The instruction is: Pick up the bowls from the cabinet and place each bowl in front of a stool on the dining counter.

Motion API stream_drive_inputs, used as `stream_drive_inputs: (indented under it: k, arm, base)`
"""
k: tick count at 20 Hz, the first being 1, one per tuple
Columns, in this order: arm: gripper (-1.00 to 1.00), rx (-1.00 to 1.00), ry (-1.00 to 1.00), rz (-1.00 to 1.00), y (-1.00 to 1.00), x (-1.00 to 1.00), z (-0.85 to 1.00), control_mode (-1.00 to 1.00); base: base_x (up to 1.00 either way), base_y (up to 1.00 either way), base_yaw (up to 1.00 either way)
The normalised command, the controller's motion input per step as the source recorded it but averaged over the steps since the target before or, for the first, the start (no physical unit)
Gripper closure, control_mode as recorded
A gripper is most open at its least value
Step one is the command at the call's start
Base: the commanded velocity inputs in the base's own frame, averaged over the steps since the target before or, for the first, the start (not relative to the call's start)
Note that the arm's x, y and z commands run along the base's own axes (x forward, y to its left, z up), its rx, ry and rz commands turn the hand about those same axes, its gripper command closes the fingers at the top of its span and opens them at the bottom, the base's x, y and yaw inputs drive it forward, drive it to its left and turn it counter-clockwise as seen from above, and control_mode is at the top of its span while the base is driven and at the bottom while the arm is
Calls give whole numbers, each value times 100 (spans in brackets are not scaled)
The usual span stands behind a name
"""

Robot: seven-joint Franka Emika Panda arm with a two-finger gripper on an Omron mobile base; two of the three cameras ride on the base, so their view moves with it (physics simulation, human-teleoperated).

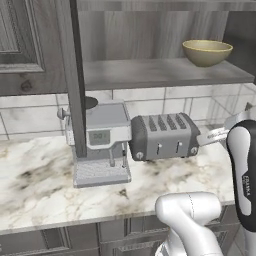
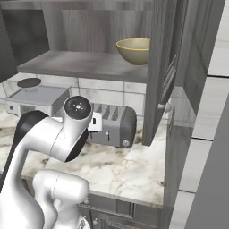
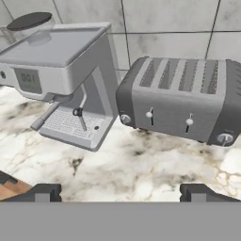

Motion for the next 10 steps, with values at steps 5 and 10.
stream_drive_inputs:
  k: [5, 10]
  arm:
    - [-100, 0, 0, 0, 0, 0, 0, 100]
    - [-100, 0, 0, 0, 0, 0, 0, 100]
  base:
    - [29, 18, 1]
    - [0, 0, 0]
